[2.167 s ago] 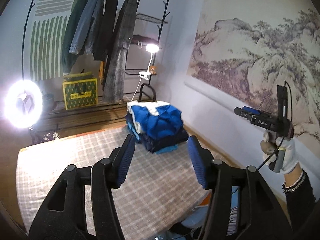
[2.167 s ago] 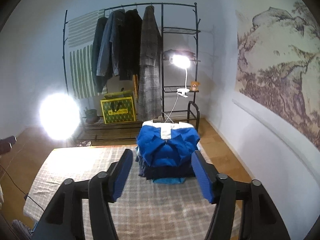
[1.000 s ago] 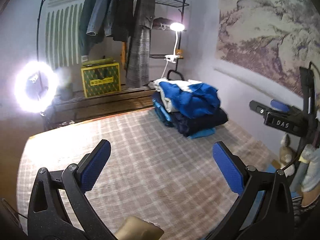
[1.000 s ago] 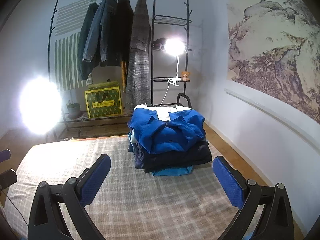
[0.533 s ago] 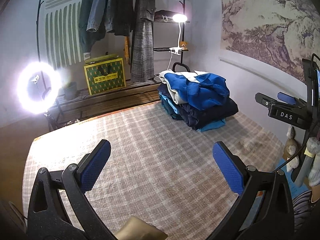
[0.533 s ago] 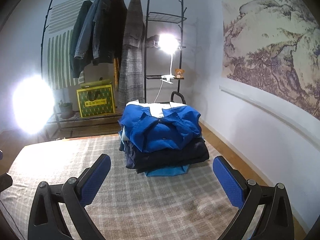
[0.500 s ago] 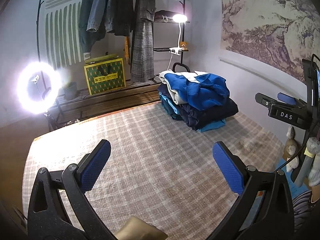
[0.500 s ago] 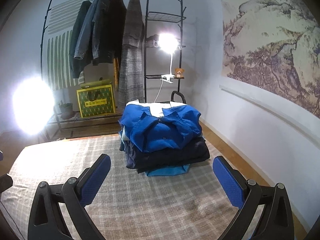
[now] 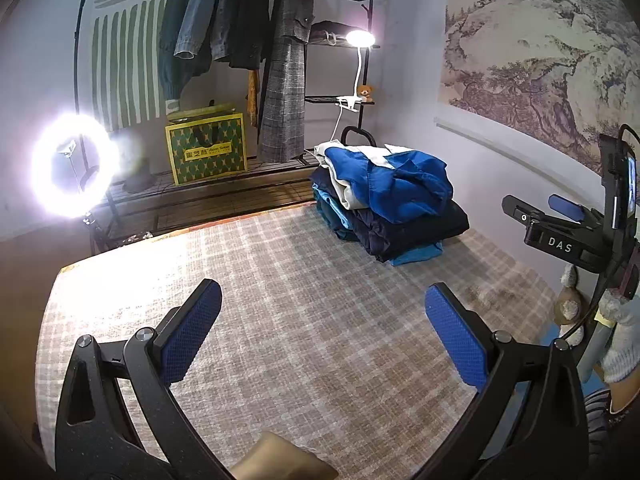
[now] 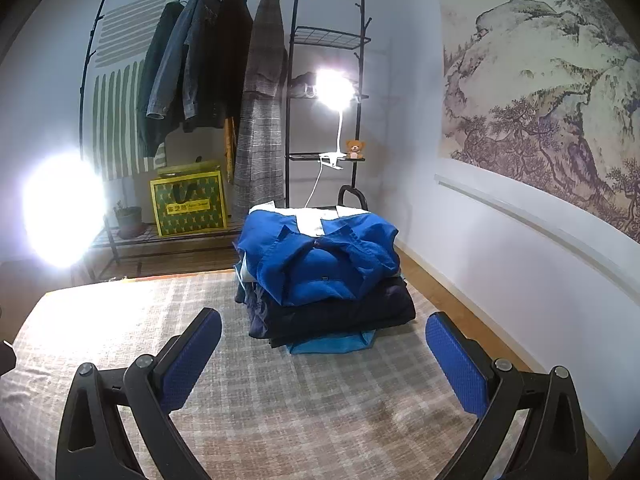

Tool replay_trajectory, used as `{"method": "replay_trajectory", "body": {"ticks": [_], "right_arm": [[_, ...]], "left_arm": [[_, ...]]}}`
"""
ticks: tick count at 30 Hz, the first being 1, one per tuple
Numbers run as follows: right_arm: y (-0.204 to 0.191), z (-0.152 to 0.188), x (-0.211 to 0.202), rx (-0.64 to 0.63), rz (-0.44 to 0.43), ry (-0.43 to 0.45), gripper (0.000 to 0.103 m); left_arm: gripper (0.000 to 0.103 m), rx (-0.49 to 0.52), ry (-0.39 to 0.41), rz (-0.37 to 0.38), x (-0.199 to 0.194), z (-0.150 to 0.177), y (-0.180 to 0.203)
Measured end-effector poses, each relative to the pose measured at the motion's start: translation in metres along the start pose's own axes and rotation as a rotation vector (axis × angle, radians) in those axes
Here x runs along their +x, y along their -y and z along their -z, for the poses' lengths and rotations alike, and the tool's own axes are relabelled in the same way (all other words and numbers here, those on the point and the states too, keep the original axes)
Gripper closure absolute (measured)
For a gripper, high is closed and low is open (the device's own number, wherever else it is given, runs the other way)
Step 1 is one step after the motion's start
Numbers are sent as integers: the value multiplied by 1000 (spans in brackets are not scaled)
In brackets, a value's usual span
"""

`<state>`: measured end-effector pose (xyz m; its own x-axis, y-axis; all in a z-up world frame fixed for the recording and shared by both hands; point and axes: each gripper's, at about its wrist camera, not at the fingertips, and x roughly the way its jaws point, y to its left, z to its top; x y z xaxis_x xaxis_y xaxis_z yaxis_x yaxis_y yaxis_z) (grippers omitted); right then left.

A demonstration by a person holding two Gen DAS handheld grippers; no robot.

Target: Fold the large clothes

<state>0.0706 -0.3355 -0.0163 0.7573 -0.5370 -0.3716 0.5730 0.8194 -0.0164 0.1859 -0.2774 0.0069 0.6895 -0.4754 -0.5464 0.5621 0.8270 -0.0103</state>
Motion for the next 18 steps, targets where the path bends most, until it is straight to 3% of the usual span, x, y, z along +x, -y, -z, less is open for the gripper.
{"method": "replay_trajectory", "body": {"ticks": [18], "right_arm": [[-6,2,1,-10,-12,-4,0]], "left_arm": [[0,6,9,7,-9,-2,3]]}}
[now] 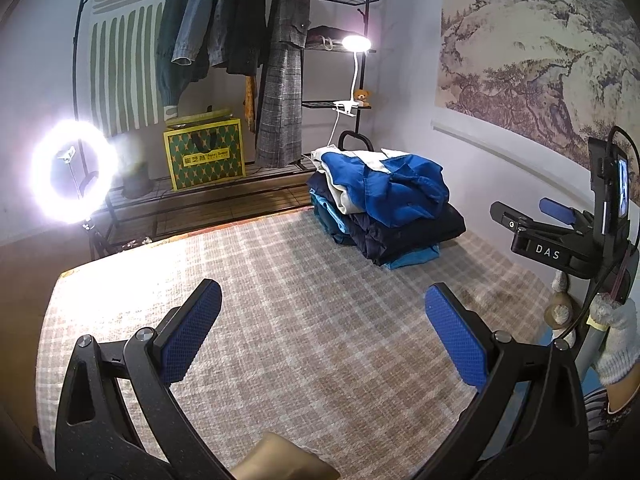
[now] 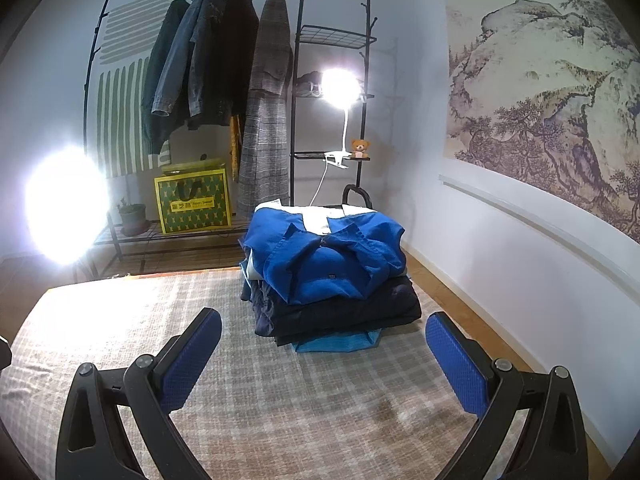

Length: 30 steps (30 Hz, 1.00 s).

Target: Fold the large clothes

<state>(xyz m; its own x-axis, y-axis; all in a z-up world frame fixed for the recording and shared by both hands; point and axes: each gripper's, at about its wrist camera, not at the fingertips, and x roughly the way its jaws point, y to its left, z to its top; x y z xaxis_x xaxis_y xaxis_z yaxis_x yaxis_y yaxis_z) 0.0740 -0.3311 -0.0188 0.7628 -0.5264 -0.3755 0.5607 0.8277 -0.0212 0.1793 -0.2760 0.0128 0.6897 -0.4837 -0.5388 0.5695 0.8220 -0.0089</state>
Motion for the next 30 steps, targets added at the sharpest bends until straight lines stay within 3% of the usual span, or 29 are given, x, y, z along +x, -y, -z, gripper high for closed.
{"method": "replay_trajectory", "body": {"ticks": [30], "right_arm": [[0,3,7,-13,-4,-16,0]], "left_arm": [[0,0,9,-12,-1,-3,-6]]}}
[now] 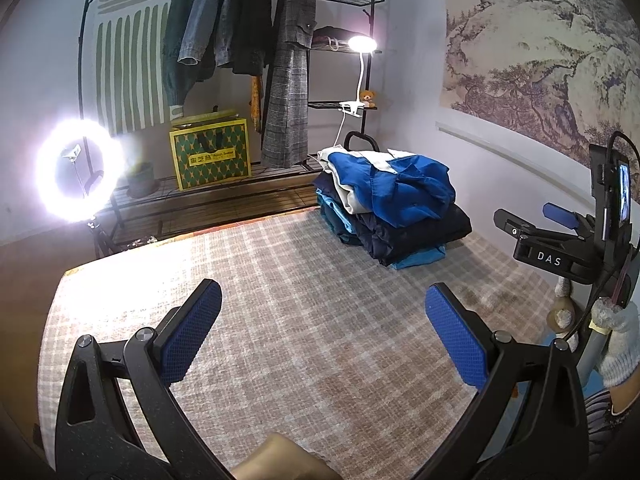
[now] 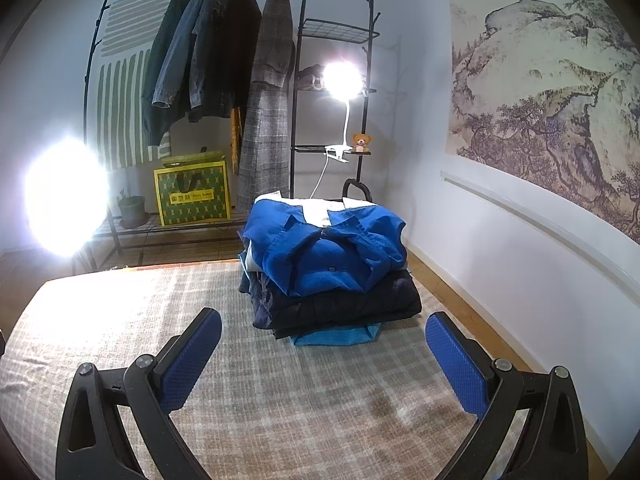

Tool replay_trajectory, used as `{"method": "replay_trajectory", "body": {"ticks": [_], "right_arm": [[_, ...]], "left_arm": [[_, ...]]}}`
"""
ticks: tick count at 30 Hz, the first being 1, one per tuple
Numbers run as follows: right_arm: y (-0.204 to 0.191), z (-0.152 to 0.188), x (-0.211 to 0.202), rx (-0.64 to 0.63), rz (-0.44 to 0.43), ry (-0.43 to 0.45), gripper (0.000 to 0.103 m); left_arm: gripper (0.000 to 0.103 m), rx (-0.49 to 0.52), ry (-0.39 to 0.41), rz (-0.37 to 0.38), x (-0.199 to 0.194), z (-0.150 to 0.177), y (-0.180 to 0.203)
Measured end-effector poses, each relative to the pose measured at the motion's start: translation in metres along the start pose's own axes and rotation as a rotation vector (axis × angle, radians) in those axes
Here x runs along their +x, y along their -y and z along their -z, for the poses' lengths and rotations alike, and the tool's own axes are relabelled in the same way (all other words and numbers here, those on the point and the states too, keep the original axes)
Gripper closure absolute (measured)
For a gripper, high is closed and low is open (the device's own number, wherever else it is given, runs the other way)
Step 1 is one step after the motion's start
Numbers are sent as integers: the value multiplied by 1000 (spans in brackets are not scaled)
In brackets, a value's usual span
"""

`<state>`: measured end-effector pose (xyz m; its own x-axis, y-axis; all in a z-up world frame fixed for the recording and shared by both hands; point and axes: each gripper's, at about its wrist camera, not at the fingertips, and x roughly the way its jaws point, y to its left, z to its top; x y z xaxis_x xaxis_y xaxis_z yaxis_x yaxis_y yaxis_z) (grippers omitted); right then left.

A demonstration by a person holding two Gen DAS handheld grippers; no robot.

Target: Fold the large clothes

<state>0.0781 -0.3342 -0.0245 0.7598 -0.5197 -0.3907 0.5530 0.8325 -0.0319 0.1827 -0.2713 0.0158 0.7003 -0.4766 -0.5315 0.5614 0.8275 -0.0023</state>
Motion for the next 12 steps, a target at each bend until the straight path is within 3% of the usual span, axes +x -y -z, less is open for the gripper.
{"method": "replay_trajectory", "body": {"ticks": [12], "right_arm": [[2,5,2,0,-2,-4,0]], "left_arm": [[0,-26,37,-43,-5,-2,-11]]}}
